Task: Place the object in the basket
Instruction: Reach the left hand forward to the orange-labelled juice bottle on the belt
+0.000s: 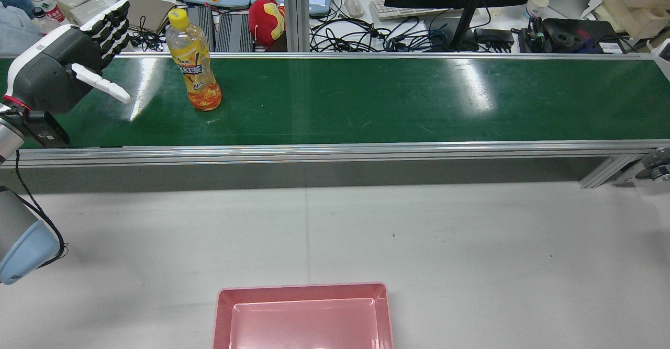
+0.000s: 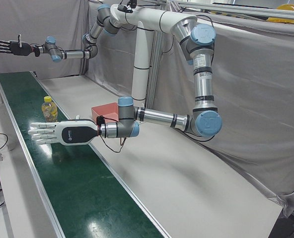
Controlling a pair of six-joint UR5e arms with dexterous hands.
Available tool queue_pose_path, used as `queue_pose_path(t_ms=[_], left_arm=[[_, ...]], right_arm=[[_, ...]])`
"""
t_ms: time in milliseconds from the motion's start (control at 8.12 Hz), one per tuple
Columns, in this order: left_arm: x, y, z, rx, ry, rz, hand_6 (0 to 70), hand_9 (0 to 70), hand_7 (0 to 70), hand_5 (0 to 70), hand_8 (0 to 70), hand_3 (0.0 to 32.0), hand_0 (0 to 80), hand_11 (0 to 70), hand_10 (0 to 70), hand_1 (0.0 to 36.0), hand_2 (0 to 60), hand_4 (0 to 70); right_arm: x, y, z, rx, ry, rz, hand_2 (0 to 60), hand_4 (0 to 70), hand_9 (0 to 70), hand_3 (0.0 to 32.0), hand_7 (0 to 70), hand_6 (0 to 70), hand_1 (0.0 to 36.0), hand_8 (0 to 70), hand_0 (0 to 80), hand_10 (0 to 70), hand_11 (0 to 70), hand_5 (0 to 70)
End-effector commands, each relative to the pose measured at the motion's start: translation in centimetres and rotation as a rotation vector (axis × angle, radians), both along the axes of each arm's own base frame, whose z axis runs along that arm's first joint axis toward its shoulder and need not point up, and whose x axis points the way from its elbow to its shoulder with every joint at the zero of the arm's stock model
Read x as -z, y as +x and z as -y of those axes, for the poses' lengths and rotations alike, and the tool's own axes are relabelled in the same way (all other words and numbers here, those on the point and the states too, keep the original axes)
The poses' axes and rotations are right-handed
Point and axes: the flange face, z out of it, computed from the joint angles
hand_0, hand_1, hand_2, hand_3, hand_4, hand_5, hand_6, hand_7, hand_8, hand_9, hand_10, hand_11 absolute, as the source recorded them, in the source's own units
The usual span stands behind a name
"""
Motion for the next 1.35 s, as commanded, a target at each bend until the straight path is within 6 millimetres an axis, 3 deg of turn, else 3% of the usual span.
queue_pose_path(t_ms=[0,246,615,862,1231], left_arm=[[1.5,4.9,-1.3,-0.009,-0.011,-0.015,0.0,0.2,0.0,9.0,0.7,0.0,80.0,1.6,0.0,12.0,0.0,5.7],[2.7,5.3,-0.9,0.0,-0.014,-0.017,0.0,0.1,0.0,10.8,0.7,0.0,80.0,0.6,0.0,11.8,0.0,6.2],[5.3,8.0,2.1,-0.004,-0.008,-0.029,0.0,1.3,0.0,12.6,1.5,0.0,80.0,0.0,0.0,11.2,0.0,6.7],[5.7,8.2,2.3,-0.004,-0.004,-0.032,0.0,0.7,0.0,12.8,1.0,0.0,80.0,0.0,0.0,11.2,0.0,6.4],[7.9,10.9,1.5,-0.045,0.007,-0.042,0.0,0.7,0.0,12.8,1.0,0.0,80.0,0.0,0.0,11.2,0.0,6.4]], right_arm=[[0.0,-0.1,0.0,0.001,0.0,0.0,0.0,0.0,0.0,0.0,0.0,0.0,0.0,0.0,0.0,0.0,0.0,0.0],[0.0,0.0,0.0,0.0,0.0,0.0,0.0,0.0,0.0,0.0,0.0,0.0,0.0,0.0,0.0,0.0,0.0,0.0],[0.0,0.0,0.0,0.0,0.0,0.0,0.0,0.0,0.0,0.0,0.0,0.0,0.0,0.0,0.0,0.0,0.0,0.0],[0.0,0.0,0.0,0.0,0.0,0.0,0.0,0.0,0.0,0.0,0.0,0.0,0.0,0.0,0.0,0.0,0.0,0.0],[0.0,0.0,0.0,0.0,0.002,0.0,0.0,0.0,0.0,0.0,0.0,0.0,0.0,0.0,0.0,0.0,0.0,0.0]])
